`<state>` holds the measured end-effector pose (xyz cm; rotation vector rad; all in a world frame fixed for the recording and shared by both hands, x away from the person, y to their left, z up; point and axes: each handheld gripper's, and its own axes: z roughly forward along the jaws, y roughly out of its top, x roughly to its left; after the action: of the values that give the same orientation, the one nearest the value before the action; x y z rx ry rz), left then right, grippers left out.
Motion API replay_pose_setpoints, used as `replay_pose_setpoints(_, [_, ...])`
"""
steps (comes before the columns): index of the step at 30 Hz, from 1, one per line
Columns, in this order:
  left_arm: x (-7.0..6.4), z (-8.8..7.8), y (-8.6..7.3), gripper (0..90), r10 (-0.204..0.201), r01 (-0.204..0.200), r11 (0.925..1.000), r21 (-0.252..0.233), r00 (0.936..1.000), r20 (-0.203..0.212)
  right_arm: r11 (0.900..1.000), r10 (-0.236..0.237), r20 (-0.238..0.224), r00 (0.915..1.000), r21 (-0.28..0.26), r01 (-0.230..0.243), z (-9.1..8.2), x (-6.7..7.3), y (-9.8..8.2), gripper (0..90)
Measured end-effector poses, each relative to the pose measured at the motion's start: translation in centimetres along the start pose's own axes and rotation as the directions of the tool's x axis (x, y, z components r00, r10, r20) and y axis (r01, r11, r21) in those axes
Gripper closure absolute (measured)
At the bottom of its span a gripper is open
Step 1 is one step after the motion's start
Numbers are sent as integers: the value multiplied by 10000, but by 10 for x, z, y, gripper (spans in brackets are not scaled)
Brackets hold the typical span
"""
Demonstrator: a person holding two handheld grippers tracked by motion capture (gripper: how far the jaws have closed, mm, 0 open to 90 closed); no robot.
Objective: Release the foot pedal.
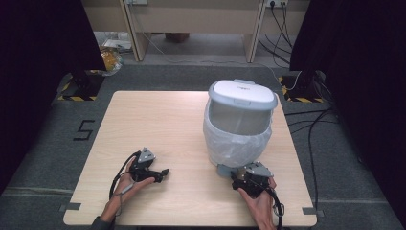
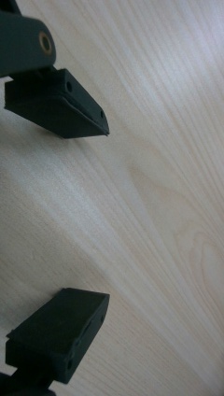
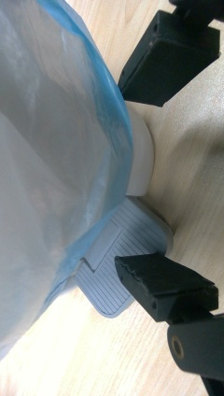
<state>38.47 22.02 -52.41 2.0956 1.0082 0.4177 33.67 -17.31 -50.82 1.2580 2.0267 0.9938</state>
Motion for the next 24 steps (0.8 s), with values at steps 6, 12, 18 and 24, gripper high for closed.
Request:
replay_pose_setpoints(6, [0, 0, 0, 152, 16, -16, 10000, 2, 10000, 4, 9998, 53, -20, 10000, -193, -53, -5, -3, 3, 179])
replay_pose_setpoints(12, [0, 0, 0, 153, 16, -16, 10000, 0, 10000, 7, 9989, 259, -339, 9991, -379, -272, -7, -8, 3, 210])
replay_pose_setpoints(18, [0, 0, 0, 153, 15, -15, 10000, 1, 10000, 6, 9970, 380, -615, 9974, -655, -420, -15, -11, 5, 204])
replay_pose_setpoints(24, [0, 0, 0, 153, 17, -17, 10000, -1, 10000, 10, 9948, 438, -723, 9964, -888, -501, -25, -21, 3, 195])
